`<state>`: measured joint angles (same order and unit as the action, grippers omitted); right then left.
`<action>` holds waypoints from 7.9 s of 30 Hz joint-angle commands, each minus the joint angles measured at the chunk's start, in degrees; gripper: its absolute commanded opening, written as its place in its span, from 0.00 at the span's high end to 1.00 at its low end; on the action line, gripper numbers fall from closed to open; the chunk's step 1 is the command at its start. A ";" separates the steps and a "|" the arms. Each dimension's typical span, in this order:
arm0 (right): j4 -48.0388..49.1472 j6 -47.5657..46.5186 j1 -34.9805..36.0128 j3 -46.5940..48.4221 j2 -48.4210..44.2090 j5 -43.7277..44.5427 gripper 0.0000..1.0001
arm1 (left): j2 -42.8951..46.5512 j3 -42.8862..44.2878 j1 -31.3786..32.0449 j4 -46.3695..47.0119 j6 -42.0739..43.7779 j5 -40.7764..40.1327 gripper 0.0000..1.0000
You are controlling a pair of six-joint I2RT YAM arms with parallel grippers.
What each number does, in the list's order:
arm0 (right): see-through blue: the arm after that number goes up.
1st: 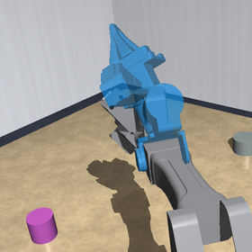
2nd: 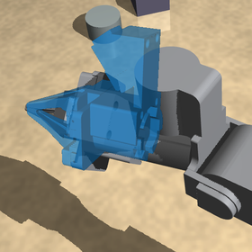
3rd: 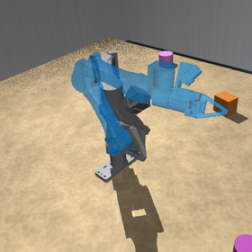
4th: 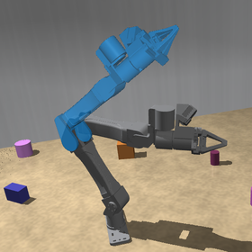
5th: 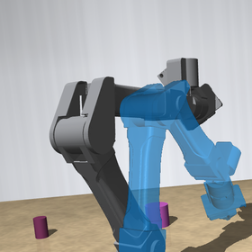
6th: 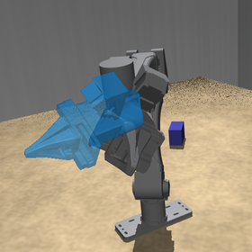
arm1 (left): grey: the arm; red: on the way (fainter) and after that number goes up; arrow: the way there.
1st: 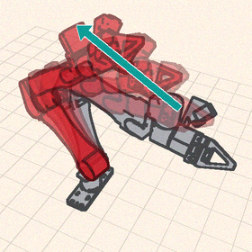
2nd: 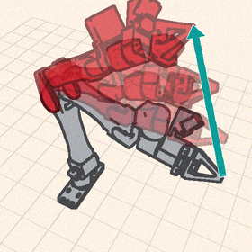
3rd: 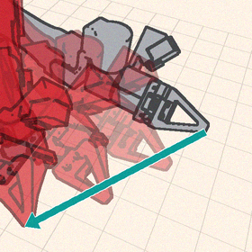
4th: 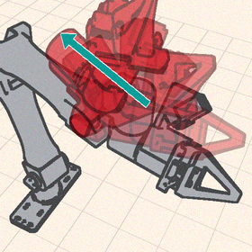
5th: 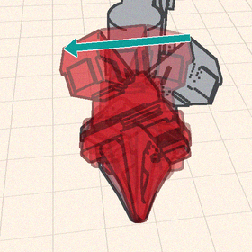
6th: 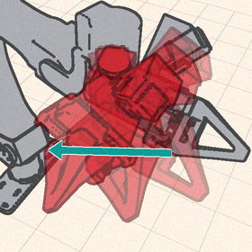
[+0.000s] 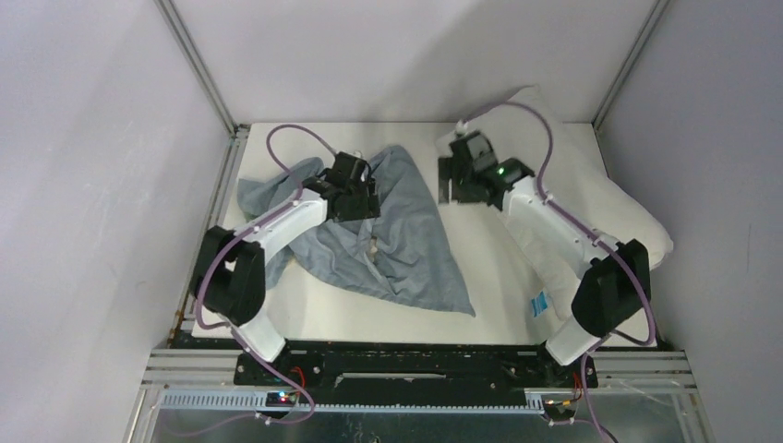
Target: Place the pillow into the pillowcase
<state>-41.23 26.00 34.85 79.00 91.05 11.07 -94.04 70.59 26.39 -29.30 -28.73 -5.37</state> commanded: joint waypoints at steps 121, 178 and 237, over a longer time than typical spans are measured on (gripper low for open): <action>19.83 -2.16 -0.54 11.47 13.36 -32.81 1.00 | 1.36 11.87 -3.82 2.54 2.42 4.71 1.00; 5.83 -15.48 21.80 11.03 9.57 8.10 1.00 | 27.35 -13.96 -2.57 -3.42 -0.55 10.36 1.00; 9.75 -14.58 11.49 26.04 29.07 -6.45 0.21 | 34.12 -28.45 -10.03 11.96 -16.91 21.02 1.00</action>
<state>-34.59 9.23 44.49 120.55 125.21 7.64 -61.04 43.46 16.25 -18.41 -47.55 16.38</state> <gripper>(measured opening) 0.856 0.003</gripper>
